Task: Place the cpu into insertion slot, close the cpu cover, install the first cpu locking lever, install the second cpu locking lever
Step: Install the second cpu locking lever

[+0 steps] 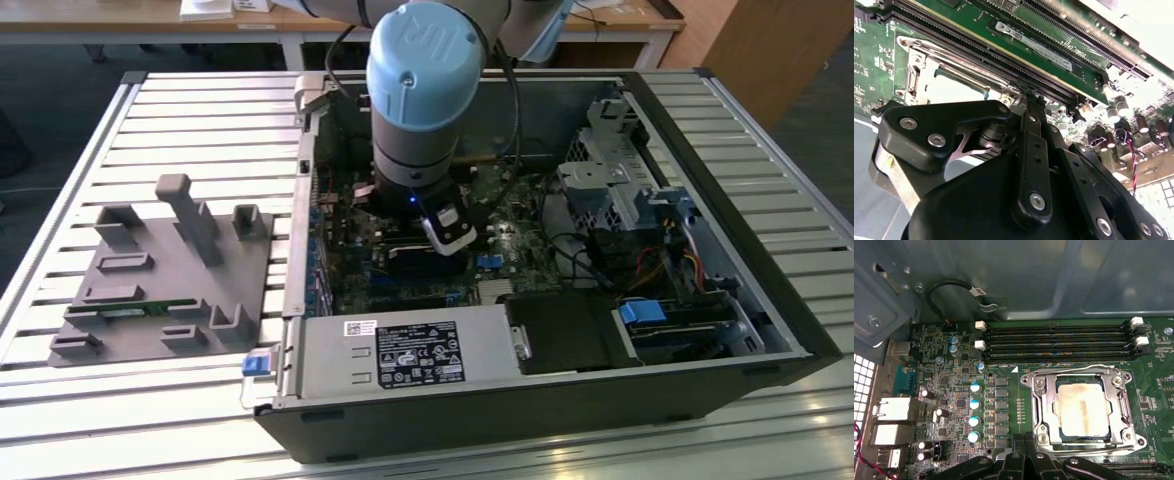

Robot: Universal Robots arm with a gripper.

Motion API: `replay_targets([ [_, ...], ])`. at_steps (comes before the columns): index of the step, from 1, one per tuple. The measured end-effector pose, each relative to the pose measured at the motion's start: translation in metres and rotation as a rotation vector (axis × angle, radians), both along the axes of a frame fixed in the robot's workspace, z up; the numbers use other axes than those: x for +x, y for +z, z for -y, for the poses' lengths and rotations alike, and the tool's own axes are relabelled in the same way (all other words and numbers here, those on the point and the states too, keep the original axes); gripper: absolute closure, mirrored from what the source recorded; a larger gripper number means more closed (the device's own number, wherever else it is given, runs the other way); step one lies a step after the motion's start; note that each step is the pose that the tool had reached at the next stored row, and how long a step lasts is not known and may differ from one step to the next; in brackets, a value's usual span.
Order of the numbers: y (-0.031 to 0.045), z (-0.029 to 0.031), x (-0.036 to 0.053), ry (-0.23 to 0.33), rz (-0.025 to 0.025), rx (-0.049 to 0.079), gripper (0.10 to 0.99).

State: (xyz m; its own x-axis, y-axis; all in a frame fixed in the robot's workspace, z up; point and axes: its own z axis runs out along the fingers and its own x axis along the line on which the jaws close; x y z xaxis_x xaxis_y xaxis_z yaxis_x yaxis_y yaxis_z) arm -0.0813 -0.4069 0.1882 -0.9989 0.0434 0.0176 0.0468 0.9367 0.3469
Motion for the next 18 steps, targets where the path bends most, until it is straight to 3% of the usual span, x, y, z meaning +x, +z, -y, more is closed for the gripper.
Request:
replay_targets([
  [11, 0.0072, 0.0004, 0.0000, 0.000, -0.0001, 0.000, 0.984],
  [18, 0.0200, 0.0004, 0.0000, 0.000, -0.0001, 0.000, 0.984],
])
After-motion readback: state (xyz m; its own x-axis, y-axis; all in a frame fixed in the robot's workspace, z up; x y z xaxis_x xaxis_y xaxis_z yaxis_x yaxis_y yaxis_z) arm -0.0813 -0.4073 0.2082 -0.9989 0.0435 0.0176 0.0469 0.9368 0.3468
